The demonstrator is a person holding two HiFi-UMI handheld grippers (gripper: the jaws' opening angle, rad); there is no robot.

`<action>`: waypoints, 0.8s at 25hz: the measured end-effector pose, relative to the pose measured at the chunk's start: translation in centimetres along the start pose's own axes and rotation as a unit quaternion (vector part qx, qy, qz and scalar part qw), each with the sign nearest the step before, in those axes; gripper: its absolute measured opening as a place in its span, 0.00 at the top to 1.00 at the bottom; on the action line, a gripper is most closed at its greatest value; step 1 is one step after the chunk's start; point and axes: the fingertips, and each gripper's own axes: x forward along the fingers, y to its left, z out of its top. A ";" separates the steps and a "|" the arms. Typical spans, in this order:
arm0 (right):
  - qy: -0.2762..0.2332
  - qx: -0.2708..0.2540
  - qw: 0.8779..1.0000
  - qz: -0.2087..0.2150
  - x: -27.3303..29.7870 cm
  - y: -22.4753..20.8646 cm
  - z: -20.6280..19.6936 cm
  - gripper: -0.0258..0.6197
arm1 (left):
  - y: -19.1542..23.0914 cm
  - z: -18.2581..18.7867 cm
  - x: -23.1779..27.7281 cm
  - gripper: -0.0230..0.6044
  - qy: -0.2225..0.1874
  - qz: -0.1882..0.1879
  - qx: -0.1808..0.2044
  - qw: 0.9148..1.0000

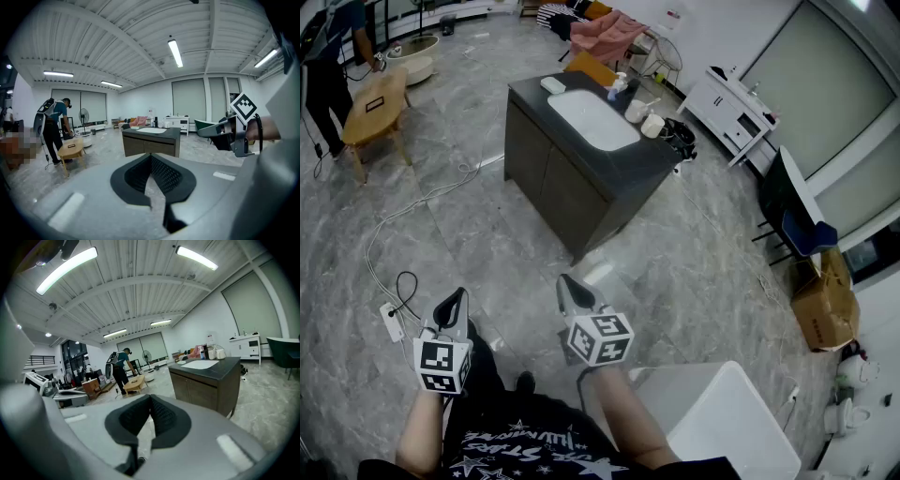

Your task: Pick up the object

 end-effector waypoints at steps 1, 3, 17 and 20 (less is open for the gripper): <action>0.000 -0.001 1.000 0.000 0.0 -0.2 0.0 0.96 | 0.0 0.1 0.1 0.95 -0.001 0.003 0.003 1.000; 0.001 -0.002 1.000 0.000 0.0 -0.5 -0.1 0.96 | -0.1 0.2 0.3 0.95 -0.003 0.006 0.009 1.000; 0.018 0.018 1.000 -0.013 4.7 -1.6 0.1 0.96 | 3.1 -0.5 2.8 0.95 0.011 0.006 -0.016 1.000; 0.003 0.022 0.999 -0.024 7.2 -2.0 1.7 0.96 | 5.3 0.4 4.9 0.95 0.002 0.004 -0.017 1.000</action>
